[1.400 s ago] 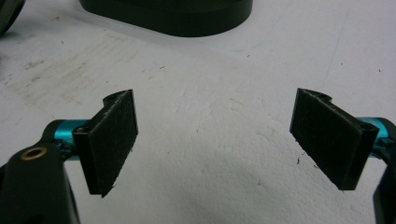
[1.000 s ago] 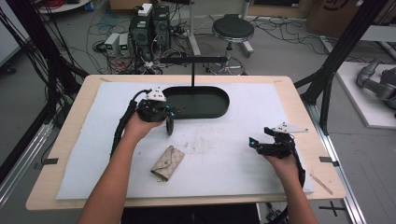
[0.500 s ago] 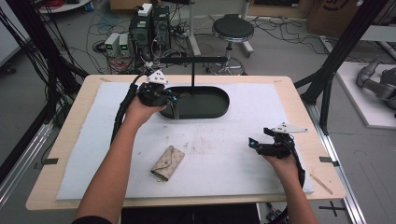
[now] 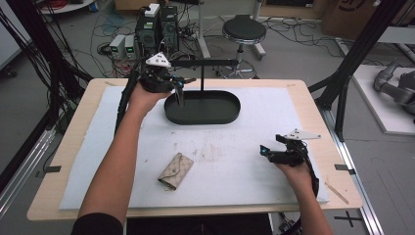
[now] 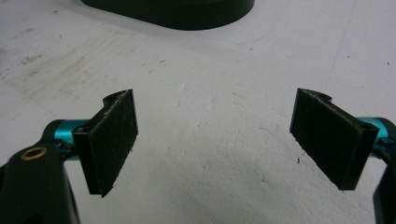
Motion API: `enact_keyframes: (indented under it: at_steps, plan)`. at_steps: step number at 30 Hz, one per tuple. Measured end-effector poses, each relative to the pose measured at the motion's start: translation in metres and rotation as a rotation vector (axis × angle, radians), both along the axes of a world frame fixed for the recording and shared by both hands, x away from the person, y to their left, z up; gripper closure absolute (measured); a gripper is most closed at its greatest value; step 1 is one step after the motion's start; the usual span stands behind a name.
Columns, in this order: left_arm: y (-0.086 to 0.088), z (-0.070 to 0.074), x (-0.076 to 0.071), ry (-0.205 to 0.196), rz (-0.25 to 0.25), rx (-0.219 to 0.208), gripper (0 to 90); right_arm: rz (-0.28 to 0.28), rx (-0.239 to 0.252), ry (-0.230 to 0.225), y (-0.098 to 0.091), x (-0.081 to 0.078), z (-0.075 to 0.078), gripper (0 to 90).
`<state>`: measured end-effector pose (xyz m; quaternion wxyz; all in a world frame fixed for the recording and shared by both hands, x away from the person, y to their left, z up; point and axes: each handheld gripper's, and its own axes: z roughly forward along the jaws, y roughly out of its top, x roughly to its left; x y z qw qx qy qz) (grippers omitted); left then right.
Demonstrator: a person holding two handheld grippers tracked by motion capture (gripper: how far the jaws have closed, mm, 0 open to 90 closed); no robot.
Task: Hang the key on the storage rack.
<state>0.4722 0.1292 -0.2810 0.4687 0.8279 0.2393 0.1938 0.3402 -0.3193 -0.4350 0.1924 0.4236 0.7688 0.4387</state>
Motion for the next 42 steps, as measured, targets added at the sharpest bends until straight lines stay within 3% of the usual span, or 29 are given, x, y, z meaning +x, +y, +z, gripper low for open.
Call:
enact_keyframes:
  at_steps: [3,5,8,15,18,23,31,42]
  plan:
    - [-0.002,0.004,0.010,0.003,-0.004,-0.015,83.6,0.001,-0.003,0.005,0.000,0.001,-0.001,15.4]
    - [-0.003,0.006,0.023,0.003,0.022,-0.002,83.6,-0.002,0.001,0.007,0.000,0.000,-0.001,15.5]
    - [-0.003,0.009,0.030,0.002,0.035,-0.023,83.6,-0.005,0.000,0.002,-0.001,0.000,-0.001,15.5]
    - [-0.003,0.020,0.039,-0.015,0.065,-0.027,83.6,-0.011,0.005,0.011,-0.003,0.002,-0.003,15.5]
    - [-0.004,0.016,0.042,-0.006,0.073,-0.021,83.6,-0.009,0.004,0.014,-0.002,0.001,-0.003,15.4]
    - [-0.016,0.005,0.045,0.010,0.066,0.038,83.6,-0.006,0.001,0.011,-0.002,0.001,-0.003,15.5]
    - [-0.030,-0.006,0.047,0.025,0.068,0.096,83.5,-0.002,0.001,0.011,-0.001,0.000,-0.003,15.4]
    - [-0.036,-0.019,0.052,0.049,0.070,0.087,83.5,0.002,-0.001,0.017,-0.001,0.000,-0.003,15.4]
